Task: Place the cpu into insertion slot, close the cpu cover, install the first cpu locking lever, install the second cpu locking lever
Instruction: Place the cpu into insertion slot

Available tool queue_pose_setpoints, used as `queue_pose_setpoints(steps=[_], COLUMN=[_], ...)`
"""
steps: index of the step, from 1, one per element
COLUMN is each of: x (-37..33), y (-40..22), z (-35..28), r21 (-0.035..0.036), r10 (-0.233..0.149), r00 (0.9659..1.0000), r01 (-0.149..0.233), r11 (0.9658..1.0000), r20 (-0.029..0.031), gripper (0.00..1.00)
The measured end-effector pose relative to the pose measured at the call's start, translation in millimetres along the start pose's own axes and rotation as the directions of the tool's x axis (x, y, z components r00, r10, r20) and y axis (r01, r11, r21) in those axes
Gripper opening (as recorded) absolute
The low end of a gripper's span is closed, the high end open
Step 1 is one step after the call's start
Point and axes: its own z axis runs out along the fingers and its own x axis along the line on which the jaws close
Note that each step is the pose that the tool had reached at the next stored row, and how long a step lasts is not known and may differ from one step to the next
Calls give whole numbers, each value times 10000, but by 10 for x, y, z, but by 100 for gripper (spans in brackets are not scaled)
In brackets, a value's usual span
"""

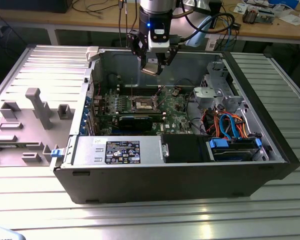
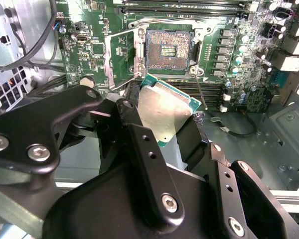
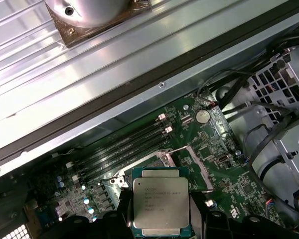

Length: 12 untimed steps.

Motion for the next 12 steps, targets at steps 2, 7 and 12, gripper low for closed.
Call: queue_pose_setpoints(steps=[2, 7, 12], x=[0, 0, 0], y=[0, 0, 0], z=[0, 0, 0], r21=[-1, -4, -5], r10=[17, 200, 253], r00=[10000, 9998, 9997], r01=[-17, -200, -253], r11=[10000, 9998, 9997], r20=[1, 17, 21], gripper=[55, 55, 55])
